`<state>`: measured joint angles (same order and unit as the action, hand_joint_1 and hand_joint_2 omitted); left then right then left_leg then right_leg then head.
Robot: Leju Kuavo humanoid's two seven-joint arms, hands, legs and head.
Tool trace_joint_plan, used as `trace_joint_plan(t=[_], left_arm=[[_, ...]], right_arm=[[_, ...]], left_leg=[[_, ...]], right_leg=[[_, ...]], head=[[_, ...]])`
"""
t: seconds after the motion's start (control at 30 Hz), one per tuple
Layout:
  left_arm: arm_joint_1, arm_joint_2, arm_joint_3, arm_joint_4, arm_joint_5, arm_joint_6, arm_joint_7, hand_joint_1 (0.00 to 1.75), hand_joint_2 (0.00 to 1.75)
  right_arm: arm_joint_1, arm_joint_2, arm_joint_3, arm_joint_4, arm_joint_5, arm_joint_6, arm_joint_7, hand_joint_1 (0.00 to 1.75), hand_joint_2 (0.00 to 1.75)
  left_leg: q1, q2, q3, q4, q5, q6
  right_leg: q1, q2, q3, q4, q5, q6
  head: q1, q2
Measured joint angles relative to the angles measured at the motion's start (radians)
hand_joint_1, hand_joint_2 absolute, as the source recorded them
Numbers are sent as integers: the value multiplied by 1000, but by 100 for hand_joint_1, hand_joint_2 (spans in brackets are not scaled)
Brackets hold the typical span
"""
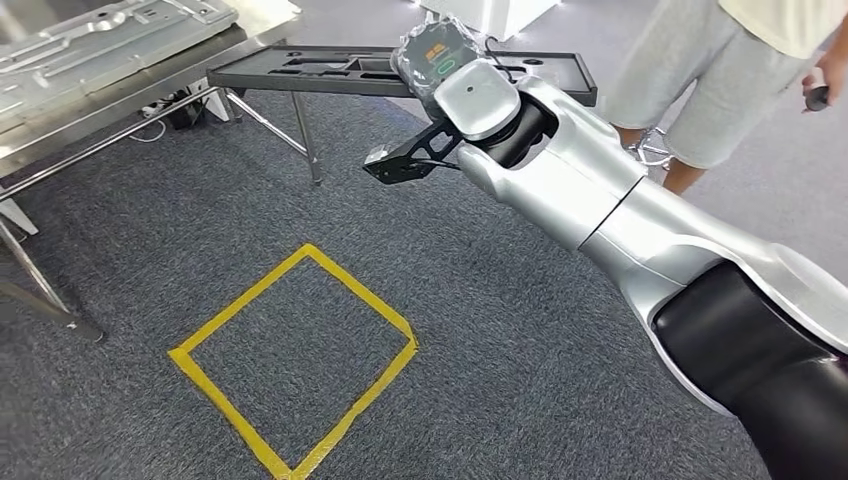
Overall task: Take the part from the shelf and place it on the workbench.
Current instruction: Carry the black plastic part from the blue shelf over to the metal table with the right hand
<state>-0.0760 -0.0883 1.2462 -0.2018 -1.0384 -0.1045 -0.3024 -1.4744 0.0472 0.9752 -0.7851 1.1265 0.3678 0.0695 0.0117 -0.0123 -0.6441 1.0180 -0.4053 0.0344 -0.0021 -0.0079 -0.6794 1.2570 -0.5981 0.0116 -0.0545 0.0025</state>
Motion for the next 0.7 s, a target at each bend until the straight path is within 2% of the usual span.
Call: trace_joint_plan(t=[0.03,0.07,0.1,0.13,0.2,0.23,0.27,0.33,0.37,0.4,0.47,0.53,0.57,0.6,0.63,0.7], left_arm=[[0,1,0,0,0,0,-1,0,175],[0,3,1,0,1,0,-1,0,175],[0,5,1,0,1,0,-1,0,175],[0,6,1,0,1,0,-1,0,175],[1,8,3,0,-2,0,0,0,175],[1,8,4,0,-3,0,1,0,175],[1,9,5,0,-4,0,1,0,175],[3,12,6,0,-9,0,1,0,175],[4,12,6,0,-11,0,1,0,175],[4,13,7,1,-10,-1,0,0,175],[2,13,8,1,-4,-3,0,0,175],[1,15,8,1,-3,-4,1,0,175],[1,15,8,1,-5,-4,1,0,175],[1,15,8,1,-6,-4,2,0,175],[2,15,8,1,-7,-4,3,0,175],[3,17,8,1,-7,-3,6,0,175]], right_arm=[[3,-1,1,0,0,1,-1,175,175],[5,-3,3,0,0,2,-3,175,175],[7,-3,5,-2,0,4,-3,175,175],[7,-4,7,-6,-1,6,-3,175,175],[7,-11,8,-14,-4,9,-2,175,175],[7,-14,9,-18,-5,10,-1,175,175],[8,-16,10,-21,-6,11,-1,175,175],[9,-17,13,-30,-7,13,-2,175,175],[9,-17,13,-34,-7,13,-2,175,175],[8,-17,13,-37,-8,13,-2,175,175],[8,-18,13,-41,-9,15,-3,175,175],[11,-19,13,-46,-11,18,-4,175,175],[15,-19,13,-49,-11,19,-6,175,175],[17,-19,13,-52,-12,20,-6,175,175],[19,-19,14,-56,-12,20,-7,175,175],[19,-20,14,-65,-13,21,-7,175,175]], left_leg=[[0,-15,0,0,0,1],[0,-30,0,1,1,1],[0,-46,0,2,1,1],[0,-62,1,4,1,1],[0,-87,-4,8,3,-4],[3,-98,-9,9,5,-8],[6,-109,-15,9,8,-15],[11,-130,-24,6,14,-29],[9,-119,-29,12,9,-34],[6,-95,-40,34,-6,-38],[1,-27,-86,137,-63,-43],[4,1,-140,258,-110,-50],[5,6,-149,279,-110,-53],[7,10,-137,261,-93,-54],[8,18,-105,204,-62,-54],[1,63,-30,65,-14,-48]], right_leg=[[-1,3,-25,49,-12,0],[-1,5,-33,62,-3,-1],[-2,9,-22,32,26,-4],[-2,21,4,-31,68,-8],[-6,76,58,-160,129,-17],[-7,96,73,-198,139,-18],[-6,105,78,-212,136,-19],[-6,80,82,-226,138,-22],[-9,66,86,-233,141,-26],[-12,51,90,-240,144,-31],[-12,23,96,-248,147,-37],[-11,-6,97,-248,146,-38],[-10,-22,98,-247,144,-37],[-11,-36,99,-246,142,-36],[-11,-50,101,-245,139,-34],[-7,-74,105,-241,131,-26]], head=[[0,0],[0,0],[0,0],[0,0],[0,0],[0,0],[0,0],[0,0],[-1,0],[-3,0],[-7,0],[-8,0],[-8,0],[-8,0],[-8,0],[-8,0]])
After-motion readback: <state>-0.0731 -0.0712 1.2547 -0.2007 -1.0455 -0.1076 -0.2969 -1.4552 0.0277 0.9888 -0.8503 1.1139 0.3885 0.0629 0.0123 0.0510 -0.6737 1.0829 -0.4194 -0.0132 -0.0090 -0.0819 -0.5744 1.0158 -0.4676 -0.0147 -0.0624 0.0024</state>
